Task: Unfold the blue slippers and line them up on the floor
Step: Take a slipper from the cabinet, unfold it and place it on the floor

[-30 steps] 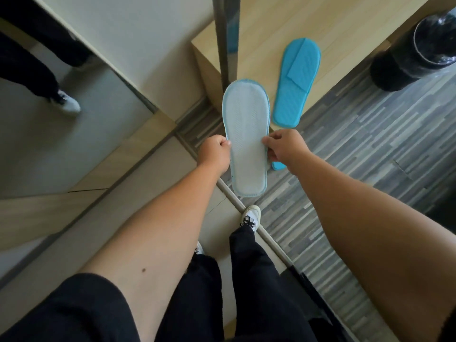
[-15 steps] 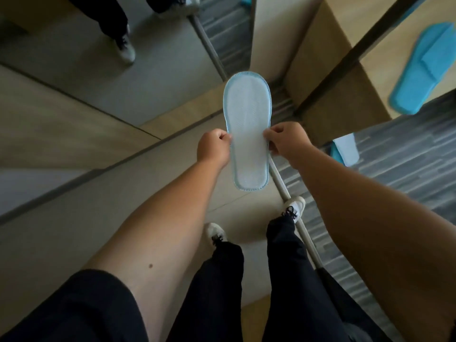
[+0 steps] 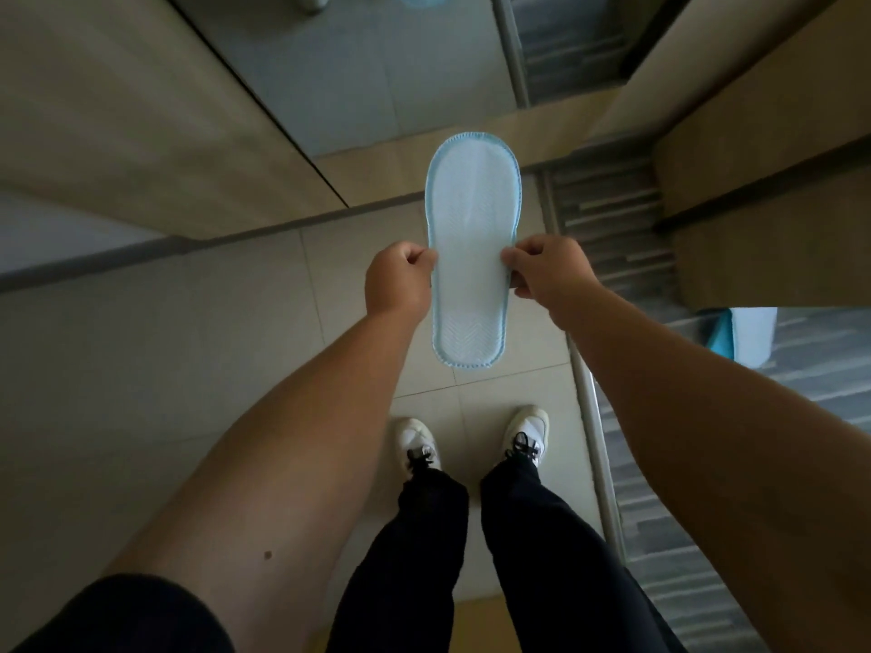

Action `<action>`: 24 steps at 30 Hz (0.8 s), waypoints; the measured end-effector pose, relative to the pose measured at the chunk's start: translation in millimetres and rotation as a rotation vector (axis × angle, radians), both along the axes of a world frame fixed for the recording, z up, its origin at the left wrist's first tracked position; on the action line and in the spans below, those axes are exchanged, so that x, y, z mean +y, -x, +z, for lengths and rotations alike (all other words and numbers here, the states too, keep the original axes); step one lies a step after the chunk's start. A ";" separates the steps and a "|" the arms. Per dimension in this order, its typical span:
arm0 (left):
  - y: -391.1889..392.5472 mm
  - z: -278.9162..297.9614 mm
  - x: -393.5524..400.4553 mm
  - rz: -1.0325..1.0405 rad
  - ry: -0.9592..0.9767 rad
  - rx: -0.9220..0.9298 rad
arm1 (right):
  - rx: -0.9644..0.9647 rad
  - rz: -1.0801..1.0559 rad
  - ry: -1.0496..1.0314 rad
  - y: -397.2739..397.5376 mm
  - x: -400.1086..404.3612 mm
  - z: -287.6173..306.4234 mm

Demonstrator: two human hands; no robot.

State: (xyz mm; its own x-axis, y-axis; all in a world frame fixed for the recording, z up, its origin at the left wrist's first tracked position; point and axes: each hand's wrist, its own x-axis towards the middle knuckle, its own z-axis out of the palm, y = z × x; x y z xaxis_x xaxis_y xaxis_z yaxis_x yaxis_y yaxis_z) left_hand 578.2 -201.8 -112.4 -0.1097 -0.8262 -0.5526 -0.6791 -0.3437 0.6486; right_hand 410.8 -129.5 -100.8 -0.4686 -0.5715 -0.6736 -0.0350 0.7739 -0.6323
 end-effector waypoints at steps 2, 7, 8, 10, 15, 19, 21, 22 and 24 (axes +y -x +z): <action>1.8 -32.5 -5.8 0.007 0.006 -0.004 | -0.017 -0.009 0.002 2.3 -7.7 -34.8; 7.8 -121.3 -17.2 0.017 -0.015 0.003 | -0.070 -0.014 0.004 9.7 -22.1 -120.9; 9.9 -139.7 -18.1 0.018 -0.019 0.003 | -0.071 -0.018 0.008 11.8 -24.3 -137.0; 15.8 -176.0 -18.4 0.019 -0.023 -0.008 | -0.065 -0.024 0.012 17.3 -26.6 -167.9; 37.3 -245.9 -8.4 0.007 0.034 -0.059 | 0.132 -0.015 0.044 28.2 -22.4 -230.0; 67.3 -280.8 7.8 0.005 -0.008 0.073 | 0.381 0.038 0.016 33.0 -15.2 -267.8; 86.1 -293.3 9.9 0.007 -0.093 0.197 | 0.413 0.083 0.029 33.8 -13.5 -286.1; 94.7 -297.5 9.0 0.014 -0.138 0.261 | 0.411 0.100 0.054 34.0 -13.7 -294.2; 108.2 -306.6 5.0 0.031 -0.208 0.368 | 0.401 0.148 0.122 33.0 -13.8 -306.9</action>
